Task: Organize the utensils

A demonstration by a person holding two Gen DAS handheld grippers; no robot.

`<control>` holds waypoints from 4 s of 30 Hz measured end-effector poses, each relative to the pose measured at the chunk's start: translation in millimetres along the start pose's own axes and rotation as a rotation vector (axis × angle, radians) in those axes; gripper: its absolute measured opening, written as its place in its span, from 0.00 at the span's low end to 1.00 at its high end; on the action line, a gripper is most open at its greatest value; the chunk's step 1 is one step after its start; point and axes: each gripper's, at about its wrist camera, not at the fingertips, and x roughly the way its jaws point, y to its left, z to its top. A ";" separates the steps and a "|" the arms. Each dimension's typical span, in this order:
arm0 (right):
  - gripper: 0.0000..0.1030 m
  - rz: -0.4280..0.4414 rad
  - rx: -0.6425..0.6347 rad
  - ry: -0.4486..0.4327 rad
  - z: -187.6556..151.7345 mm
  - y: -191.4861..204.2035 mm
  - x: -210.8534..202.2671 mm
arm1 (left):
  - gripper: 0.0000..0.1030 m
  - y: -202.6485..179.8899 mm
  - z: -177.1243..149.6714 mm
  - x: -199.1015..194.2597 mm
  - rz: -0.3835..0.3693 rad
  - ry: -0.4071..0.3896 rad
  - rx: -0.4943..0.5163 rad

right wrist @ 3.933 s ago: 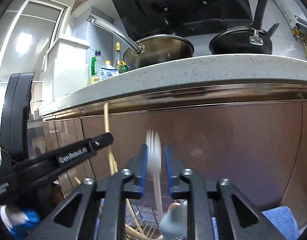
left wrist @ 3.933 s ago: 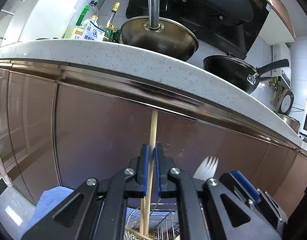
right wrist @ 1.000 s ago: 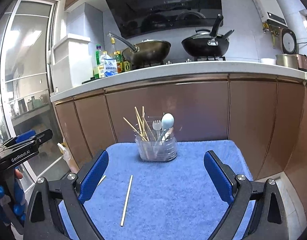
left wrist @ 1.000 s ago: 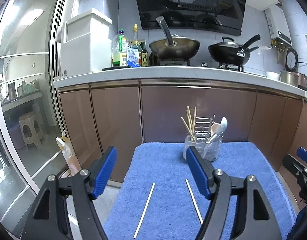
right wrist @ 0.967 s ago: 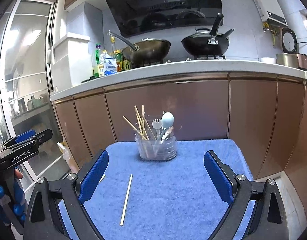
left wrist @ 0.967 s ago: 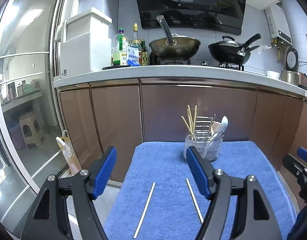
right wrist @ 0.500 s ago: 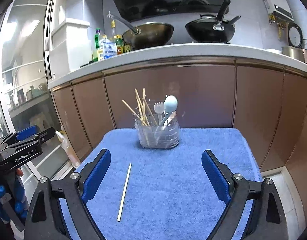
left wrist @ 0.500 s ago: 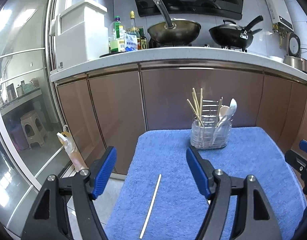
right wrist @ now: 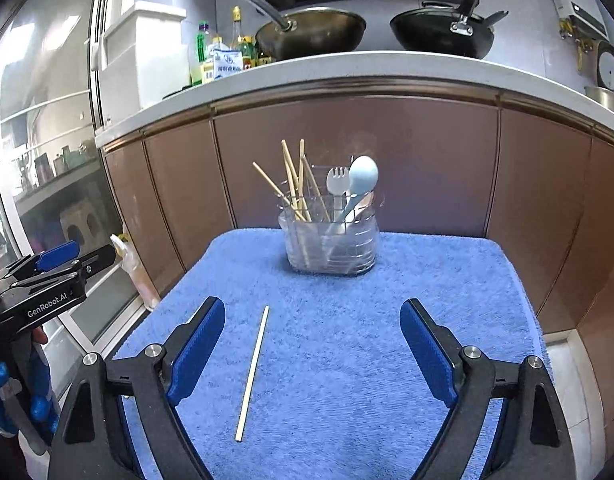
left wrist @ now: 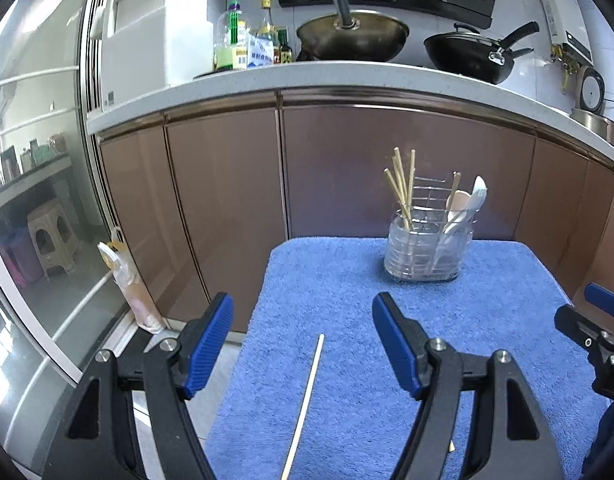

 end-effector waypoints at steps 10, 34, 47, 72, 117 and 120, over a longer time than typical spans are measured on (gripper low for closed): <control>0.66 0.073 -0.025 0.179 5.8 14.1 46.5 | 0.68 53.4 -5.3 82.3 -0.129 0.334 -0.051; 0.15 0.141 -0.128 0.750 -6.8 65.5 256.0 | 0.30 9.0 -33.2 204.9 -0.295 0.747 0.046; 0.12 0.100 -0.250 0.770 -9.9 88.8 263.3 | 0.08 -8.6 -35.8 214.1 -0.201 0.760 0.143; 0.05 0.198 -0.160 0.630 1.8 66.2 206.9 | 0.05 10.6 -4.1 154.1 -0.188 0.587 0.004; 0.05 0.223 -0.053 -0.032 26.1 13.9 -31.8 | 0.05 -59.4 30.5 -48.3 -0.093 -0.036 0.116; 0.05 0.222 -0.056 -0.044 30.2 13.6 -29.6 | 0.05 -64.1 32.7 -43.7 -0.103 -0.033 0.117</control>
